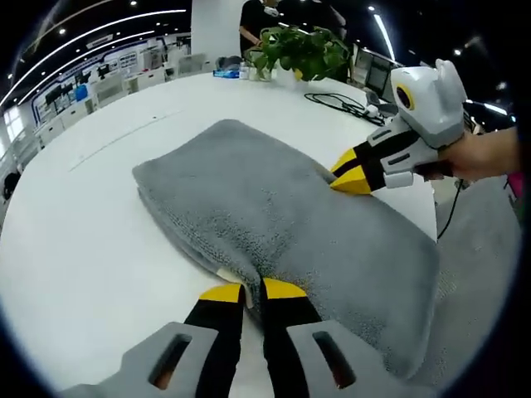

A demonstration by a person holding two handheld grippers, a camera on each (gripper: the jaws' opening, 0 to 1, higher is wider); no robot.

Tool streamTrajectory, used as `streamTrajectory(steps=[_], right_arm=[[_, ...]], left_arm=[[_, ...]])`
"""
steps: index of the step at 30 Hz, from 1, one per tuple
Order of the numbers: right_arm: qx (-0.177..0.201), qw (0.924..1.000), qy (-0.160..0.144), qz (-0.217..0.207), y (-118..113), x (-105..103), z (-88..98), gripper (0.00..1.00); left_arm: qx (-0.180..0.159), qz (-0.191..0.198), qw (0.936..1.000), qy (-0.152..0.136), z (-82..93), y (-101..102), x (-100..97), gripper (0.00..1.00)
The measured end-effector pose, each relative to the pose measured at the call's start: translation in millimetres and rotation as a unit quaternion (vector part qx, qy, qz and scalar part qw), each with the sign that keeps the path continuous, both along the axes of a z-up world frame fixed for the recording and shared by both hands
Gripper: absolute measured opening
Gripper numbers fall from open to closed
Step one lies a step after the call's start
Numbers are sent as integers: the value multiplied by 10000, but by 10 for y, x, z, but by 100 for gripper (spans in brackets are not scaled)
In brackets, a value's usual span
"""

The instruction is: Fold the towel on the table until its edges align and the towel forms a compact rectangular stack.

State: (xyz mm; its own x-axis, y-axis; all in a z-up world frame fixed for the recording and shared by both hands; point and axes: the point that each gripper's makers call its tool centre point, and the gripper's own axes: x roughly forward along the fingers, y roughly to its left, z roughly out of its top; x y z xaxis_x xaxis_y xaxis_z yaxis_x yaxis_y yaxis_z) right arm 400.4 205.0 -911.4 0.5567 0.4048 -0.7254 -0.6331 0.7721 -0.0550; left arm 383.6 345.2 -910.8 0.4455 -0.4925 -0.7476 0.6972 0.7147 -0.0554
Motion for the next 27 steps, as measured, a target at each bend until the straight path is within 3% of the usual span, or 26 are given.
streamTrajectory(steps=[9, 16, 27], right_arm=[[27, 10000, 8, -92, -301, -34, -4, 6], [315, 9992, -3, -234, -293, -57, 1, 6], [516, 9973, -81, -509, -273, -137, 7, 5]], left_arm=[[-30, -68, 10000, -23, 7, -293, -45, 7], [-86, 149, 9996, -219, 15, -274, -59, 7], [-205, 284, 9993, -125, 6, -238, 68, 7]])
